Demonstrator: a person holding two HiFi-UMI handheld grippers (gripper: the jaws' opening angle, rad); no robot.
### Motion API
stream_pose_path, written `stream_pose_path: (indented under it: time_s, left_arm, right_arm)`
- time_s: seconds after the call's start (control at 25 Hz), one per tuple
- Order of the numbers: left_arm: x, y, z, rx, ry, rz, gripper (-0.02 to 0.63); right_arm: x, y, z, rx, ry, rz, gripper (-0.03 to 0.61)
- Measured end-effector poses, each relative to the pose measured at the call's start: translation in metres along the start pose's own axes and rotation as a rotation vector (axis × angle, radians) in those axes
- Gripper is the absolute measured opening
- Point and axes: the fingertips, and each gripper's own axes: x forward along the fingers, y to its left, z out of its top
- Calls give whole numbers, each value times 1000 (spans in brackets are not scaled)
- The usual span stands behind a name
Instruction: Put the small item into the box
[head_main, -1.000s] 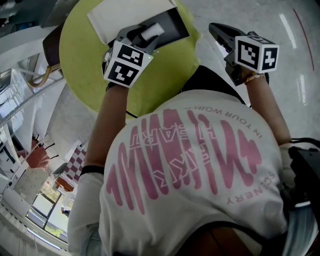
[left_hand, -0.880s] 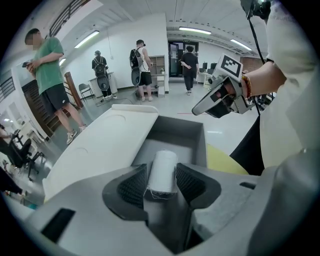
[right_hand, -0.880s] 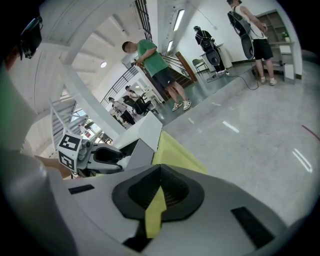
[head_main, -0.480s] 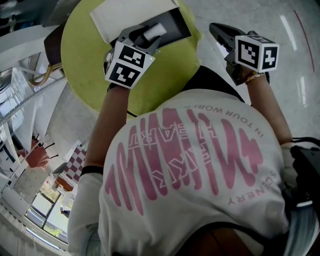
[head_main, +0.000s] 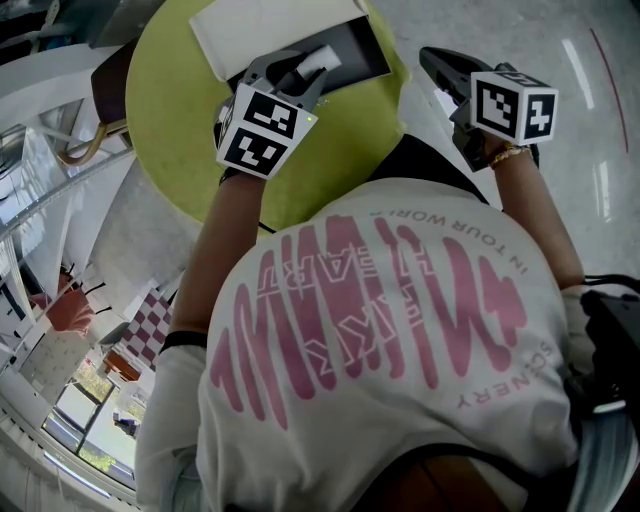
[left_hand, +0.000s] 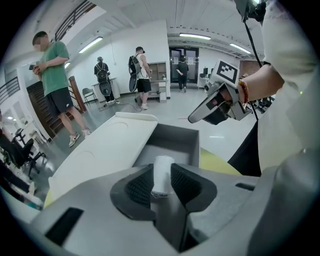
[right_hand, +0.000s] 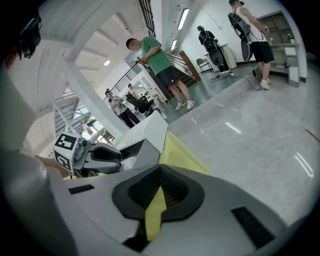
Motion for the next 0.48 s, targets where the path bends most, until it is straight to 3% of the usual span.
stream_pose_path:
  time_s: [0.08, 0.48]
  left_arm:
    - [-1, -1, 1, -10, -5, 3, 78]
    - [-4, -1, 1, -19, -10, 36, 44]
  right_arm:
    - [0, 2, 2, -7, -1, 3, 6]
    - [0, 7, 3, -31, 4, 17, 6]
